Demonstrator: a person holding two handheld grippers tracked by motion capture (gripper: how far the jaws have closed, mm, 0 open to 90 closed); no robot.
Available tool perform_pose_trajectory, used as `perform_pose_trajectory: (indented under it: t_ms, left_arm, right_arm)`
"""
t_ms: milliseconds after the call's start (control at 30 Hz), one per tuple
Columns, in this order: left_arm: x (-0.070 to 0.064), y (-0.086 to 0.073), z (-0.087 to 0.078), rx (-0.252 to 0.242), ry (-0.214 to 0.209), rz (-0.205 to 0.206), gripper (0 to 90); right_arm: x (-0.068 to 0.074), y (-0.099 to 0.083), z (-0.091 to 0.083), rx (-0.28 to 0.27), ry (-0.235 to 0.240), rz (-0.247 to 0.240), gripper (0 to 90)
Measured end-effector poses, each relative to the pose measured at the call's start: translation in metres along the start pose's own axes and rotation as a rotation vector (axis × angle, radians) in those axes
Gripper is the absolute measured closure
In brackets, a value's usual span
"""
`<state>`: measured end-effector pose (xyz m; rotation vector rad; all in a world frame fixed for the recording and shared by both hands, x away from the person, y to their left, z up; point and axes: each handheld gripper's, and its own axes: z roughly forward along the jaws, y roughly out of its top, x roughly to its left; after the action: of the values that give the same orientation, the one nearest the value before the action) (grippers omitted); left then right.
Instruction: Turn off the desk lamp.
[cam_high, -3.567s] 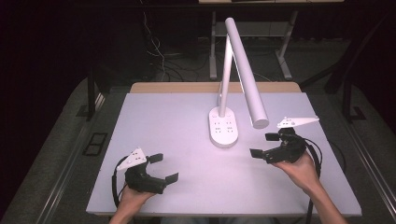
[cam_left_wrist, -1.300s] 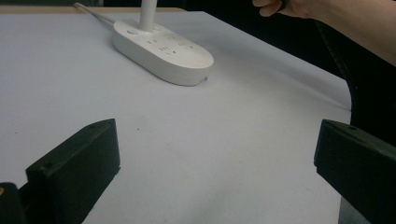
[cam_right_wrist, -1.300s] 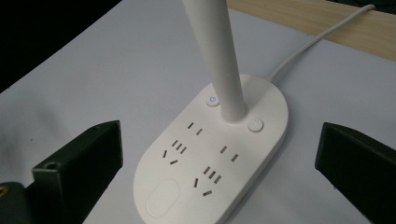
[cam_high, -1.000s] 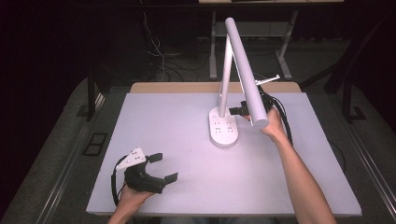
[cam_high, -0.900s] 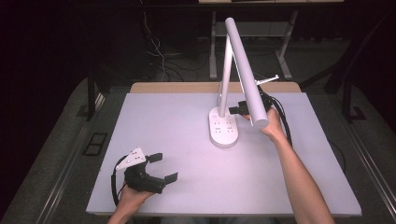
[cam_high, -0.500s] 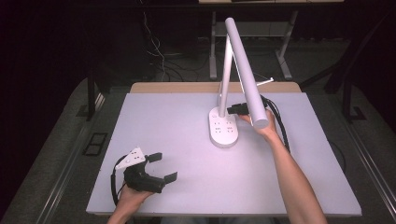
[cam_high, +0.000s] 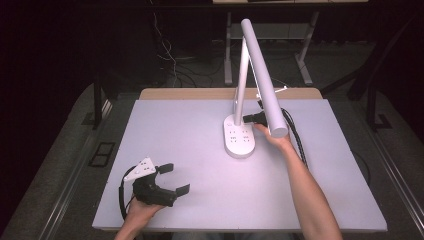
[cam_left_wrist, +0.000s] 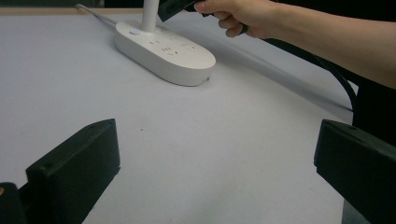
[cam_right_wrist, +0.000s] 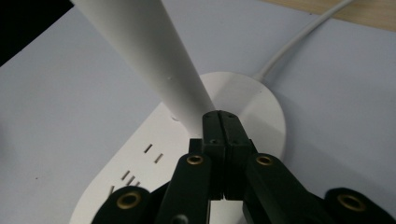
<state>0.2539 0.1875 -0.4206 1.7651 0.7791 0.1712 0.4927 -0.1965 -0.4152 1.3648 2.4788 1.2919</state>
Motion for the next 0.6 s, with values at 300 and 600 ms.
perform_pose_trajectory:
  t_ms: [300,600]
  left_arm:
    - [-0.0002,-0.0001,0.0001,0.003,0.001,0.002,0.0]
    - [-0.0026,0.0002,0.0010,0.005,0.002,0.012,0.0]
  right_arm:
    - [-0.0025,-0.0031,0.0091,0.015,-0.027,0.024,90.0]
    - [-0.0083,-0.0065,0.0098,0.005,0.000,0.069,90.0]
